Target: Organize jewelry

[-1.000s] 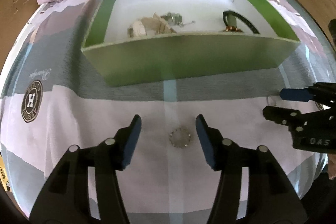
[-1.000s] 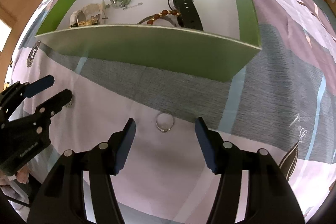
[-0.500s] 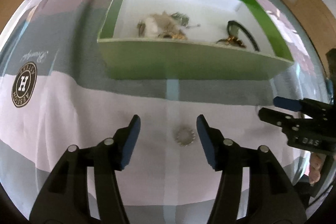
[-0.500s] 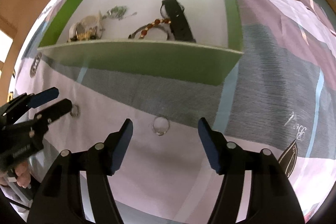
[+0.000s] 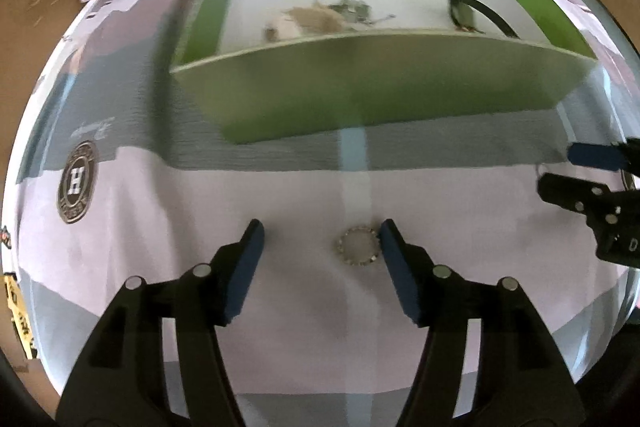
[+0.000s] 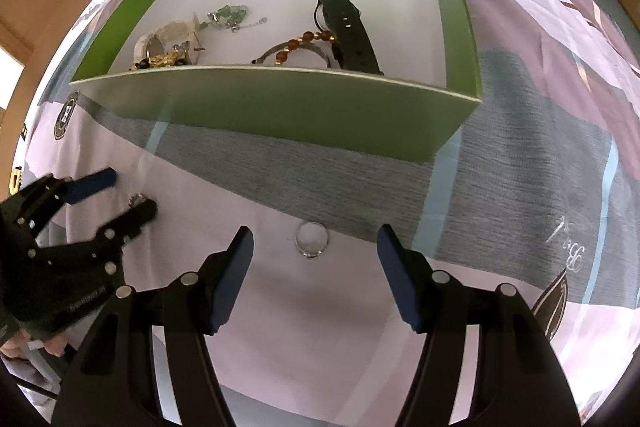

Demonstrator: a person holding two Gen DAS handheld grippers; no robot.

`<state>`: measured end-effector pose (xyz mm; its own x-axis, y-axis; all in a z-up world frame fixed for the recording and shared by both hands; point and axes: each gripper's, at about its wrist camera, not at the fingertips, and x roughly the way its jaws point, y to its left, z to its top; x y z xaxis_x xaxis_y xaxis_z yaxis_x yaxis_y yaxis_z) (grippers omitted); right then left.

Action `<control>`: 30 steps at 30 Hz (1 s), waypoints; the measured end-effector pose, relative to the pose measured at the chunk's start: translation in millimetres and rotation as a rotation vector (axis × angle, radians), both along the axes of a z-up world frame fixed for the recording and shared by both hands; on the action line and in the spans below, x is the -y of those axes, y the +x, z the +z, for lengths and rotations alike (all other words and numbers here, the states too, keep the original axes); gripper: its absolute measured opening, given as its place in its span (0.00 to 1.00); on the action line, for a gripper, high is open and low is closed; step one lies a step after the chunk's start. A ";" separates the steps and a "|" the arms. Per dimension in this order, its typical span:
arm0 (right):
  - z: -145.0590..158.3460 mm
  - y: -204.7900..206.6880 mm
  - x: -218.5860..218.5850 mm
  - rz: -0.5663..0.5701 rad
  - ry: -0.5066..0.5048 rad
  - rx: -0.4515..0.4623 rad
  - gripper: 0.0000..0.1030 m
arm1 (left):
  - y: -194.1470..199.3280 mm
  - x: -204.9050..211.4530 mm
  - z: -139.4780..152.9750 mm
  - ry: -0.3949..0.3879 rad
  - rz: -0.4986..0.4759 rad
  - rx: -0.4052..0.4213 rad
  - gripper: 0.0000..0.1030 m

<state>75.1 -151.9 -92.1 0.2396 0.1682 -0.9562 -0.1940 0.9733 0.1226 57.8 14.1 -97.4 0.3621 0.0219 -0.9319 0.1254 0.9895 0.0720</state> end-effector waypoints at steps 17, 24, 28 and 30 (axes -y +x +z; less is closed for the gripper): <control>-14.3 -1.1 -35.3 0.065 -0.102 0.019 0.53 | -0.8 12.7 -5.3 -0.041 -0.057 0.007 0.57; -13.9 -7.1 -44.7 0.090 -0.103 0.027 0.18 | -2.2 13.6 -2.2 -0.060 -0.066 0.010 0.20; -9.2 -11.4 -45.4 0.110 -0.095 0.026 0.17 | -1.8 9.9 1.2 -0.084 -0.052 0.007 0.20; -3.9 -10.5 -44.9 0.101 -0.076 0.029 0.17 | -1.5 6.8 7.4 -0.096 -0.045 0.019 0.20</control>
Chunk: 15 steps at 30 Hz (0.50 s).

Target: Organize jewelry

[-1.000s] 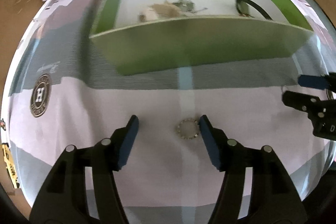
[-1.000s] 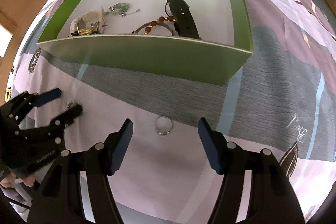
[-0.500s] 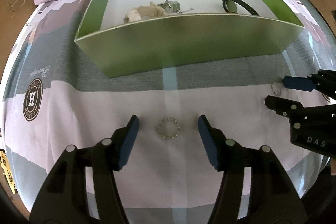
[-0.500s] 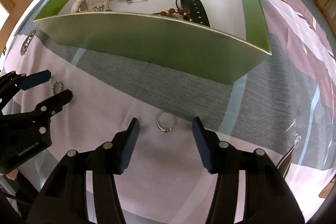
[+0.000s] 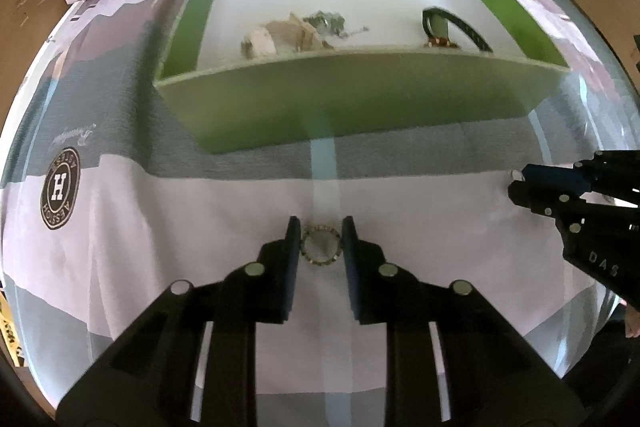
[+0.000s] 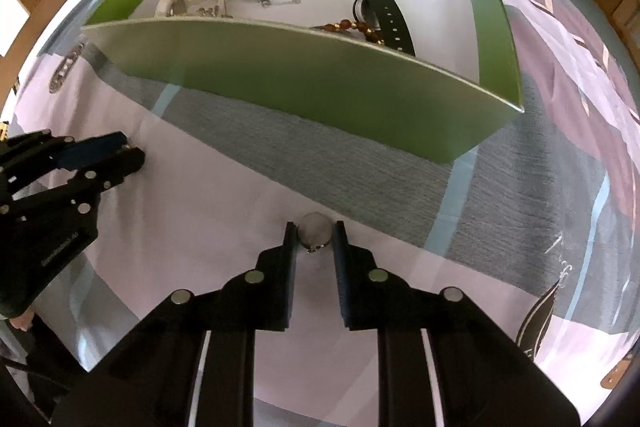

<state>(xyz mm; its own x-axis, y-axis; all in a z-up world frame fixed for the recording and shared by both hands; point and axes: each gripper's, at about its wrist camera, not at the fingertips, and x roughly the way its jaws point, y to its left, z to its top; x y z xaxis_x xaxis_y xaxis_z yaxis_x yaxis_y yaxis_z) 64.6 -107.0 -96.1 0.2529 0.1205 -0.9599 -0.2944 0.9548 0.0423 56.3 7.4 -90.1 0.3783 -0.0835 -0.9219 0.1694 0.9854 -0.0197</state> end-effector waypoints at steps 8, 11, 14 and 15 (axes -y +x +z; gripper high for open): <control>18.9 -2.7 13.7 -0.001 0.038 0.044 0.17 | 1.6 -8.7 18.5 -0.028 0.024 0.045 0.20; 29.0 -1.0 10.8 -0.002 0.059 0.066 0.17 | 2.6 -10.8 32.9 -0.046 0.025 0.089 0.20; 51.4 -2.7 20.0 -0.004 0.128 0.163 0.18 | 6.6 -14.3 52.3 -0.080 0.034 0.145 0.20; 59.0 -2.6 21.5 -0.010 0.148 0.194 0.18 | 9.7 -14.4 59.2 -0.087 0.038 0.159 0.20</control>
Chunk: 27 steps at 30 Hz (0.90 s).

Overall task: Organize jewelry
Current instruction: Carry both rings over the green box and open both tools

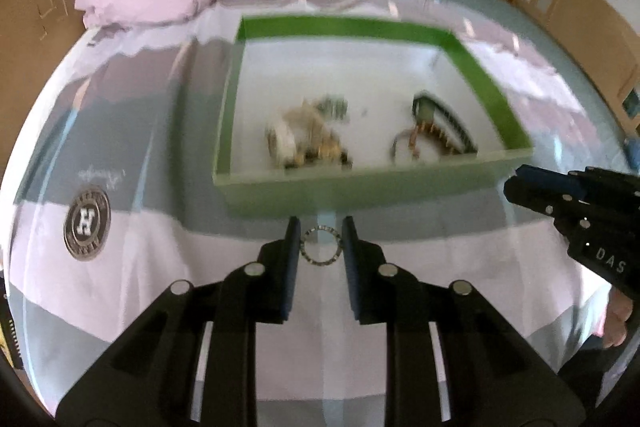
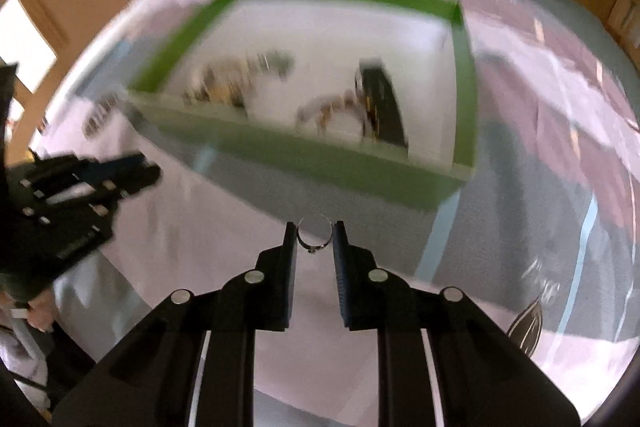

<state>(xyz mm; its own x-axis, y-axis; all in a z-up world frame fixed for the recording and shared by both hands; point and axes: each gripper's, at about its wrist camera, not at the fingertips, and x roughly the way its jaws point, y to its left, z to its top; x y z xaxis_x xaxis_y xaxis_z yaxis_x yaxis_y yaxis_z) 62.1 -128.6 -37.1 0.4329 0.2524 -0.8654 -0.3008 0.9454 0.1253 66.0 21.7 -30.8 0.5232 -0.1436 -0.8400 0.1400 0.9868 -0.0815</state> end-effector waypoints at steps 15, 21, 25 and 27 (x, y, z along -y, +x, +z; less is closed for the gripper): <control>18.5 67.4 6.5 -0.116 0.090 0.151 0.18 | 77.0 -2.9 7.5 0.059 0.070 0.043 0.20; -2.8 78.1 6.4 -0.131 0.030 0.122 0.18 | 80.8 4.6 -9.7 0.089 0.066 0.038 0.20; -12.8 81.5 7.7 -0.131 0.013 0.103 0.18 | 80.2 11.1 -19.5 0.124 0.046 0.040 0.47; -13.1 80.8 6.8 -0.121 -0.003 0.107 0.32 | 77.0 13.3 -17.0 0.130 0.043 0.061 0.72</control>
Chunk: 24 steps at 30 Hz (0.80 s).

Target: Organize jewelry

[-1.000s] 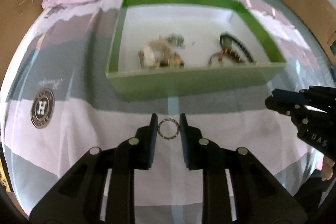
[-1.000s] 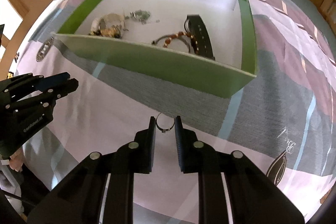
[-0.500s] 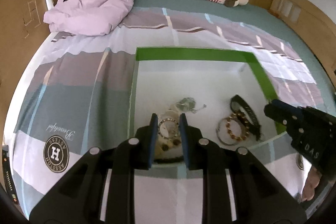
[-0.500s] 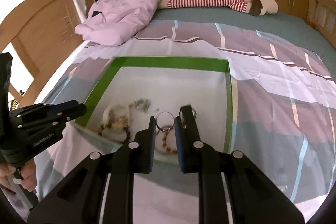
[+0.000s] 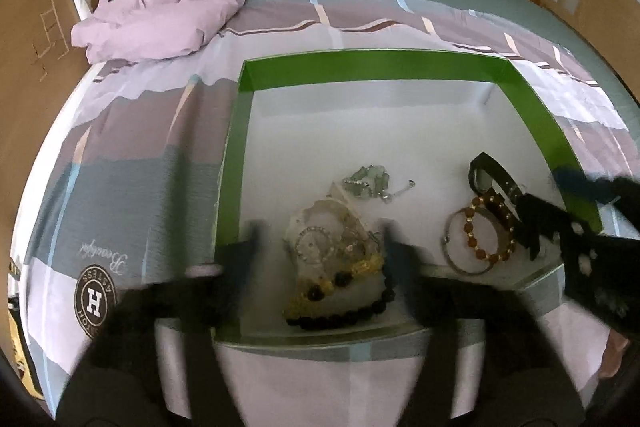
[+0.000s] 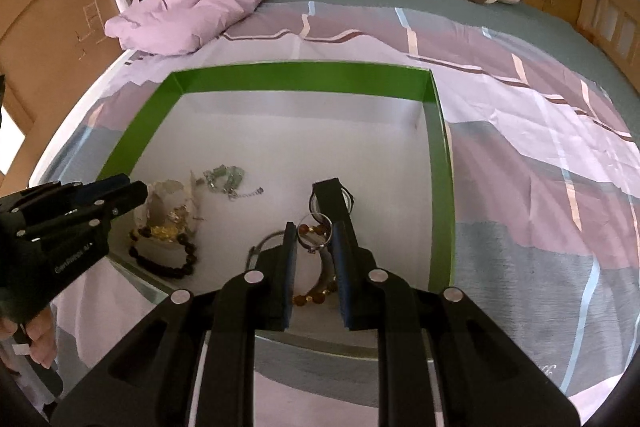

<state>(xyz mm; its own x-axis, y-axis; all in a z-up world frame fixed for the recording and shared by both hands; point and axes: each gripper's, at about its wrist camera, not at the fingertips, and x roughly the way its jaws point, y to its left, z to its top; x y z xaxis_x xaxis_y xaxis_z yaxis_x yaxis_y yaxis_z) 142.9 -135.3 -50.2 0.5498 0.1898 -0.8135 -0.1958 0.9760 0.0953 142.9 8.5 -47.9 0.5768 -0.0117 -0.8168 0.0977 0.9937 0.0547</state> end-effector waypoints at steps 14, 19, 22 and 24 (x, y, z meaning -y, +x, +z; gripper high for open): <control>38.1 -33.6 16.2 -0.132 0.055 0.197 0.99 | -38.8 3.2 38.6 0.003 0.034 0.133 0.96; 41.4 -43.4 14.7 -0.162 -0.020 0.233 0.99 | -47.0 -6.2 38.6 -0.035 0.056 0.117 0.98; 41.8 -48.0 15.7 -0.173 -0.027 0.253 0.99 | -51.9 -8.1 39.1 -0.013 0.055 0.123 0.98; 41.9 -49.0 16.5 -0.176 -0.017 0.248 0.99 | -53.5 -9.0 39.1 -0.011 0.054 0.126 0.98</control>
<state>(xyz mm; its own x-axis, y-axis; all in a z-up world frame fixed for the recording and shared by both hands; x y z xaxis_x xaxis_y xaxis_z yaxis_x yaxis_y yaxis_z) 93.9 -151.9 -8.3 0.7554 0.0611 -0.6525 -0.0387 0.9981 0.0486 89.5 17.5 -8.8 0.6748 0.0140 -0.7378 0.0368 0.9979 0.0526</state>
